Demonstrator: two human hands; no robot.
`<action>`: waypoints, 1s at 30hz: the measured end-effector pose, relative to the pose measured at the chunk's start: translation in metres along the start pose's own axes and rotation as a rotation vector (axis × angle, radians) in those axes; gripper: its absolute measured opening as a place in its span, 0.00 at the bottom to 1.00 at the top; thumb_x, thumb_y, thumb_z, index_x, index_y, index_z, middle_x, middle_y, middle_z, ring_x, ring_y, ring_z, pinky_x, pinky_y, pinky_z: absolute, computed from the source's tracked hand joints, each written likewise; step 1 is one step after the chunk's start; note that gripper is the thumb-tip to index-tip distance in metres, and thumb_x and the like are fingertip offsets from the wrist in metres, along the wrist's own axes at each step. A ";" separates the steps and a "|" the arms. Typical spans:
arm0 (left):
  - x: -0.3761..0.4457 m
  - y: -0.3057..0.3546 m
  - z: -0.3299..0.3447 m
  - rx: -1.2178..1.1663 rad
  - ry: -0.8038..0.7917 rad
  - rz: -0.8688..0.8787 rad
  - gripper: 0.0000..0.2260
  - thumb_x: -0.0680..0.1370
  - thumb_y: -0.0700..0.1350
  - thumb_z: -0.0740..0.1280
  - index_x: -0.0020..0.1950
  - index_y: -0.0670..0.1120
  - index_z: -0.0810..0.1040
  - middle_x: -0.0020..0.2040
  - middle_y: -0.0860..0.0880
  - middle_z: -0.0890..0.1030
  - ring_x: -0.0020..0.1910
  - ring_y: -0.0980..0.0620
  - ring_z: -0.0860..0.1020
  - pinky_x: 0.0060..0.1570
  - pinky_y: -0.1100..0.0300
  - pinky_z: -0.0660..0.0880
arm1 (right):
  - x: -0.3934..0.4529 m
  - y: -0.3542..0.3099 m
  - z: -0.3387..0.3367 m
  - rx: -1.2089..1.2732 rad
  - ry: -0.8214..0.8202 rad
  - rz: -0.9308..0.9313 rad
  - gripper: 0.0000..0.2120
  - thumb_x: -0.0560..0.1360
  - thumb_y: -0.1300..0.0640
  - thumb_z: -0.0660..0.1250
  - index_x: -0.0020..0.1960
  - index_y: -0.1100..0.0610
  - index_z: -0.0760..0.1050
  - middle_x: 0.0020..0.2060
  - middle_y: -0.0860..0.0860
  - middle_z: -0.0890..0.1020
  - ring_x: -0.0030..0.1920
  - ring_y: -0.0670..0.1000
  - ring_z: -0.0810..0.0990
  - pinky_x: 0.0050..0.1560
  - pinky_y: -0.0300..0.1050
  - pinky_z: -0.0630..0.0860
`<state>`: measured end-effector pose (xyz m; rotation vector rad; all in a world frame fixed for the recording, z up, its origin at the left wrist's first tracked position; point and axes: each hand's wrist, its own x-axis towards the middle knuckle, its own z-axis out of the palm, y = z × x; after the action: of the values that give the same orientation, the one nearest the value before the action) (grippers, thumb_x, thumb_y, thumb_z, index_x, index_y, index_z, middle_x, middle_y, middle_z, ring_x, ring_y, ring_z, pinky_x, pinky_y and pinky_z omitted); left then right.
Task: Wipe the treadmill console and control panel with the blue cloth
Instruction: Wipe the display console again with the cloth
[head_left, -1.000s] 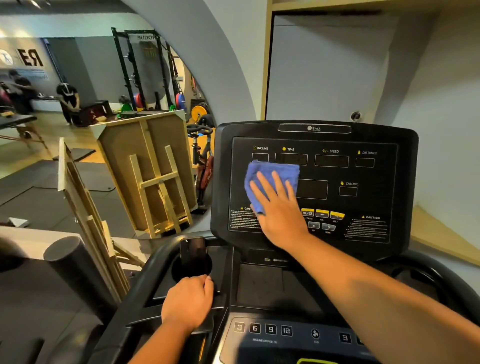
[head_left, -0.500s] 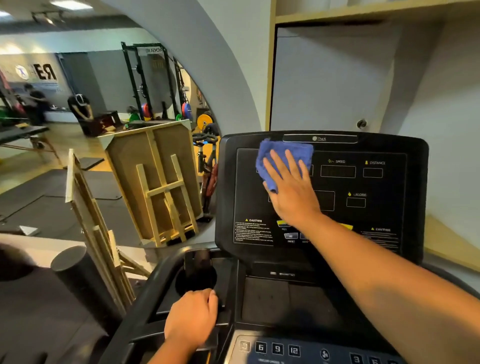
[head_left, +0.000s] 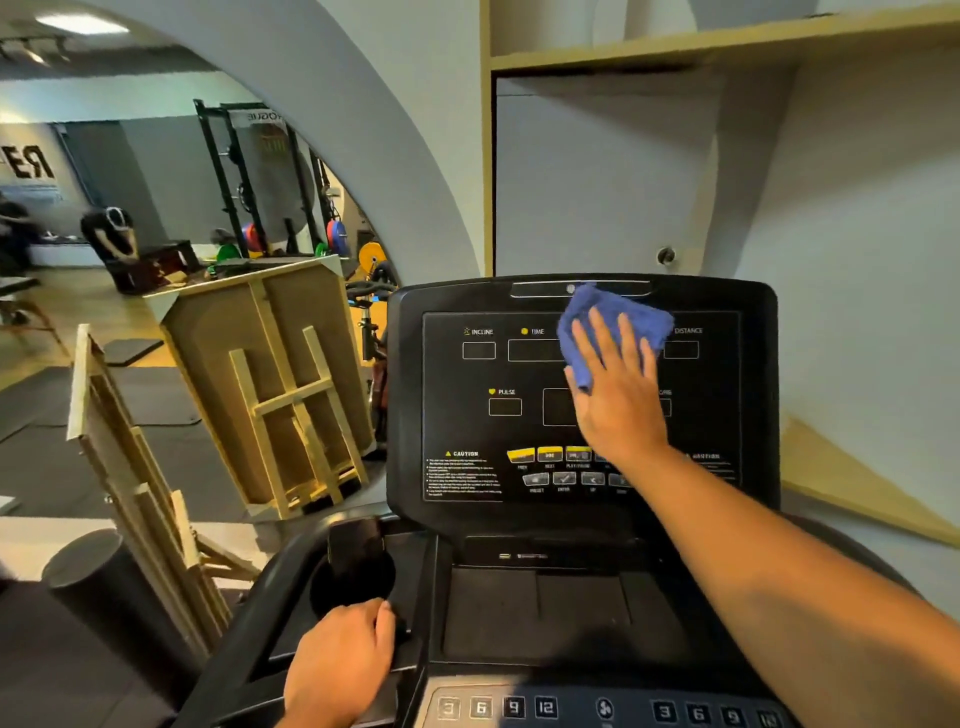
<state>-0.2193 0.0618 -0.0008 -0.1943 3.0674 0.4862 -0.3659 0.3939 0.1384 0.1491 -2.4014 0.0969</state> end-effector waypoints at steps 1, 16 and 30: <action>0.001 0.000 0.001 0.003 -0.009 -0.003 0.18 0.84 0.58 0.51 0.52 0.57 0.80 0.50 0.54 0.83 0.51 0.54 0.80 0.52 0.54 0.76 | -0.022 0.007 0.002 0.002 0.000 0.044 0.31 0.82 0.45 0.52 0.82 0.51 0.49 0.82 0.53 0.52 0.81 0.59 0.45 0.78 0.64 0.51; -0.002 0.008 -0.003 0.029 -0.010 -0.008 0.18 0.85 0.56 0.51 0.54 0.57 0.80 0.55 0.53 0.83 0.45 0.54 0.73 0.51 0.55 0.73 | -0.042 0.096 -0.011 -0.023 -0.029 0.211 0.29 0.83 0.45 0.49 0.82 0.52 0.52 0.81 0.53 0.55 0.81 0.59 0.47 0.78 0.63 0.52; -0.003 0.010 -0.005 -0.003 0.003 0.006 0.18 0.85 0.56 0.51 0.50 0.58 0.80 0.47 0.55 0.83 0.44 0.57 0.79 0.50 0.56 0.76 | -0.135 0.007 0.019 -0.103 -0.321 -0.576 0.34 0.79 0.45 0.60 0.82 0.50 0.54 0.81 0.50 0.55 0.81 0.60 0.49 0.77 0.61 0.47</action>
<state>-0.2177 0.0704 0.0070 -0.1865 3.0714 0.4914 -0.2801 0.4098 0.0331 0.8513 -2.5680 -0.3405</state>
